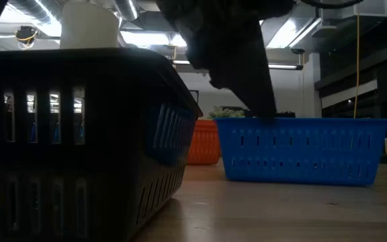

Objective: Stack baskets by color
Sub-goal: Stack the bottom bin on the top of the top blue bins

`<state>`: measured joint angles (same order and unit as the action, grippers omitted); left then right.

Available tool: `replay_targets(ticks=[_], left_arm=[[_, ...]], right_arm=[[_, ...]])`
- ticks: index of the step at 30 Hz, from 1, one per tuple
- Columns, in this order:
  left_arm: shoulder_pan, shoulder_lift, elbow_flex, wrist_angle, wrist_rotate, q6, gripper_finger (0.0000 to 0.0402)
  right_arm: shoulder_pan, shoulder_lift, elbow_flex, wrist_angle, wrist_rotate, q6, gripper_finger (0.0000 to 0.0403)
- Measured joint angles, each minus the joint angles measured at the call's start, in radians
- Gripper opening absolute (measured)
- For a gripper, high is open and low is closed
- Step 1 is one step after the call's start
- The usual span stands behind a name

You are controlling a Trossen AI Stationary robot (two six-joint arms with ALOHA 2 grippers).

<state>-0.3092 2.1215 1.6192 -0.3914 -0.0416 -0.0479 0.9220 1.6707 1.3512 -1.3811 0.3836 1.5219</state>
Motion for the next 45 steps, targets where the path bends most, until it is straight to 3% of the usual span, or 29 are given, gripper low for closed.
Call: replay_targets(ticks=[5,21,24,29,35,45], left_arm=[[0.002,0.002,0.000,-0.014,-0.053,-0.002,0.0133],[-0.006,0.055,-0.001,-0.033,-0.052,-0.043,0.0126],[-0.001,0.054,-0.001,-0.039,-0.053,-0.050,0.0099],[-0.003,0.054,-0.001,-0.045,-0.020,-0.059,0.0012],[-0.028,0.024,0.000,-0.047,-0.004,-0.083,0.0001],[-0.054,-0.131,0.000,-0.231,-0.216,-0.082,0.0000]], right_arm=[[0.001,0.000,0.000,0.001,0.000,0.000,0.0100],[0.001,0.000,0.000,0.002,-0.002,-0.004,0.0100],[0.001,0.000,0.000,0.002,-0.003,-0.004,0.0100],[0.002,0.000,0.000,0.002,-0.003,-0.004,0.0100],[0.002,0.000,0.000,0.001,-0.003,-0.004,0.0100],[0.002,0.000,0.000,0.001,-0.002,-0.007,0.0100]])
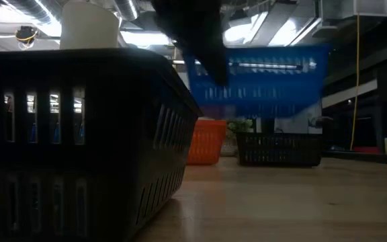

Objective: Stack baskets by color
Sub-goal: Stack the bottom bin on the top of the top blue bins

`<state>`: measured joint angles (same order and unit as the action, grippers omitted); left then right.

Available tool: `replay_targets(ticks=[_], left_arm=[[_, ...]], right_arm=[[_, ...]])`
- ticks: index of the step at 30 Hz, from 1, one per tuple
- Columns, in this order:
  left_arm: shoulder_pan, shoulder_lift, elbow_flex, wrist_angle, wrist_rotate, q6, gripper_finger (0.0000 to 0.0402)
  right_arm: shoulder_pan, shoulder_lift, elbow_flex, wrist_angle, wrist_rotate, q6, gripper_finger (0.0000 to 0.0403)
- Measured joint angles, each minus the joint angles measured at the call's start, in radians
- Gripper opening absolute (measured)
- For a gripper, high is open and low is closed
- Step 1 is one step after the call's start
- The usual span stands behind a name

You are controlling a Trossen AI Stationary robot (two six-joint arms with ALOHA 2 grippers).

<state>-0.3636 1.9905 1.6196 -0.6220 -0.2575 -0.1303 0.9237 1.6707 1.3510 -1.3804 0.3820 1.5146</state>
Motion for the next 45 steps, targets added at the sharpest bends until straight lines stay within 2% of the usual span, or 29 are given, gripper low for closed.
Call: replay_targets(ticks=[7,9,17,22,25,28,32,35,39,43,45], left_arm=[[-0.004,-0.113,0.000,-0.190,-0.269,-0.023,0.0000],[-0.005,-0.147,0.000,-0.292,-0.319,-0.052,0.0000],[0.008,-0.307,0.000,-0.702,-0.342,-0.306,0.0000],[0.012,-0.396,-0.001,-0.946,-0.302,-0.494,0.0000],[0.013,-0.487,-0.050,-0.932,-0.260,-0.520,0.0000],[-0.002,-0.605,-0.125,-0.929,-0.241,-0.612,0.0000],[-0.013,-0.759,-0.297,-0.893,-0.255,-0.763,0.0000],[-0.011,-0.841,-0.453,-0.763,-0.246,-0.820,0.0000],[-0.003,-0.867,-0.606,-0.525,-0.244,-0.753,0.0000],[0.008,-0.862,-0.708,-0.354,-0.145,-0.685,0.0000],[0.008,-0.845,-0.741,-0.306,-0.136,-0.681,0.0000]], right_arm=[[0.000,0.000,0.000,0.000,0.000,0.000,0.0100],[0.000,0.000,0.000,-0.001,0.000,0.000,0.0100],[0.000,0.000,0.000,0.000,0.002,0.000,0.0100],[0.000,0.000,0.000,0.001,0.001,0.001,0.0100],[0.000,0.000,0.000,0.007,0.001,0.001,0.0100],[0.000,0.000,0.000,0.011,0.001,0.002,0.0100],[0.000,0.000,0.000,0.011,0.002,0.002,0.0100],[0.000,0.000,0.000,0.011,0.016,0.000,0.0100],[0.000,0.000,0.000,0.011,0.017,0.000,0.0100],[0.000,0.000,0.000,0.013,0.017,0.002,0.0100],[-0.001,0.000,0.000,0.018,0.017,0.002,0.0100]])
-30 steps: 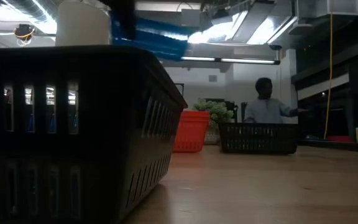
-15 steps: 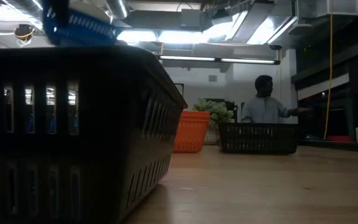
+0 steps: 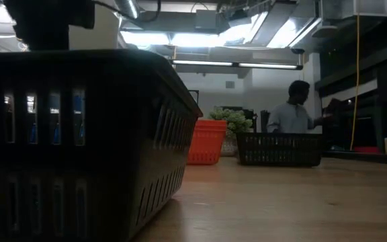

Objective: Stack baskets by color
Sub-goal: Stack the bottom bin on the top of the top blue bins

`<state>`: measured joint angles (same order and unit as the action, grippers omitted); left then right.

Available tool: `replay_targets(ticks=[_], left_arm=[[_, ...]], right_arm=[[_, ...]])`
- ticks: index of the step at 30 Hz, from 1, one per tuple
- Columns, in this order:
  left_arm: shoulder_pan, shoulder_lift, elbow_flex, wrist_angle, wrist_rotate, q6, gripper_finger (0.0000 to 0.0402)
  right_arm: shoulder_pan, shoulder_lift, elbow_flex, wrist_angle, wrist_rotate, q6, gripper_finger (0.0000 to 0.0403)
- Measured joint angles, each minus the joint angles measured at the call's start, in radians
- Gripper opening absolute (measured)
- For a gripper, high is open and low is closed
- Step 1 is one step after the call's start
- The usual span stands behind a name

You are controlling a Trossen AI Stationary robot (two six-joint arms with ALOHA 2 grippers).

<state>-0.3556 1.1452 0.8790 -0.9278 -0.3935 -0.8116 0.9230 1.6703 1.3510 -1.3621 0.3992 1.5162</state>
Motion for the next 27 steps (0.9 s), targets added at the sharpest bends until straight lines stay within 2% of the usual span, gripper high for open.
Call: replay_targets(ticks=[4,10,18,27], left_arm=[[-0.007,0.008,-0.020,0.004,0.003,-0.022,0.0000],[-0.051,0.012,-0.053,0.022,0.077,-0.020,0.0000],[-0.111,0.021,-0.061,0.055,0.067,-0.017,0.0000],[-0.112,0.060,-0.060,0.047,0.065,-0.014,0.0000]], right_arm=[[0.000,0.000,0.000,0.000,0.000,0.000,0.0100],[0.000,0.000,0.000,0.000,0.000,0.000,0.0100],[0.000,0.000,0.000,0.000,0.001,-0.001,0.0100],[0.000,0.000,0.000,0.001,0.001,0.000,0.0100]])
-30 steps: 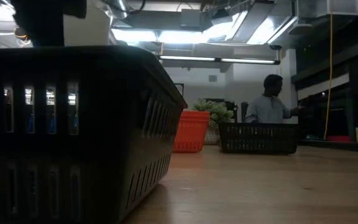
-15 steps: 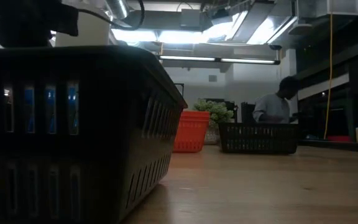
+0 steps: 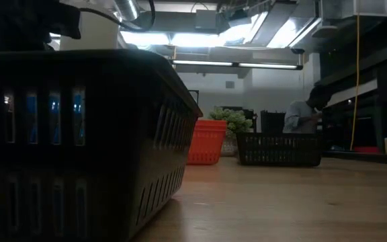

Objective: Stack baskets by color
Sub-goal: Stack the bottom bin on the top of the top blue bins

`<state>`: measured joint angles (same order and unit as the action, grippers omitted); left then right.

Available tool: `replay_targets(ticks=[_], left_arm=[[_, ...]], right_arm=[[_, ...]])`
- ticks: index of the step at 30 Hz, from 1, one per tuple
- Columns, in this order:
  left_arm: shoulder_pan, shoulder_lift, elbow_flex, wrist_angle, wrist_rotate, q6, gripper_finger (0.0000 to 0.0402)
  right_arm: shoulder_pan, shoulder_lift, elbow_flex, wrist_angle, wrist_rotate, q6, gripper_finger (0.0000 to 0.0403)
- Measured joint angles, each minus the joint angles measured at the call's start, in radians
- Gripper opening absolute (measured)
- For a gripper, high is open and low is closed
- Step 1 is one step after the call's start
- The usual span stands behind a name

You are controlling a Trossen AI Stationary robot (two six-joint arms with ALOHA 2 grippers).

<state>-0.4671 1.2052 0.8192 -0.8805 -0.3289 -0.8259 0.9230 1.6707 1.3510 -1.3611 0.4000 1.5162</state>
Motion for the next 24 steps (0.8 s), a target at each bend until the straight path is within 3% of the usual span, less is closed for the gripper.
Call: replay_targets(ticks=[5,18,21,24], left_arm=[[0.002,0.033,0.000,0.000,0.004,0.018,0.0009],[0.004,0.038,0.000,0.001,0.008,0.000,0.0086],[0.004,0.038,0.016,0.001,0.059,-0.065,0.0087],[-0.008,0.038,0.040,0.073,0.197,-0.165,0.0086]], right_arm=[[0.000,0.000,0.000,0.001,0.000,0.000,0.0100],[0.000,0.000,0.000,0.001,0.000,0.001,0.0100],[0.000,0.000,0.000,0.001,0.000,0.001,0.0100],[0.000,0.000,0.000,0.001,0.000,0.001,0.0100]])
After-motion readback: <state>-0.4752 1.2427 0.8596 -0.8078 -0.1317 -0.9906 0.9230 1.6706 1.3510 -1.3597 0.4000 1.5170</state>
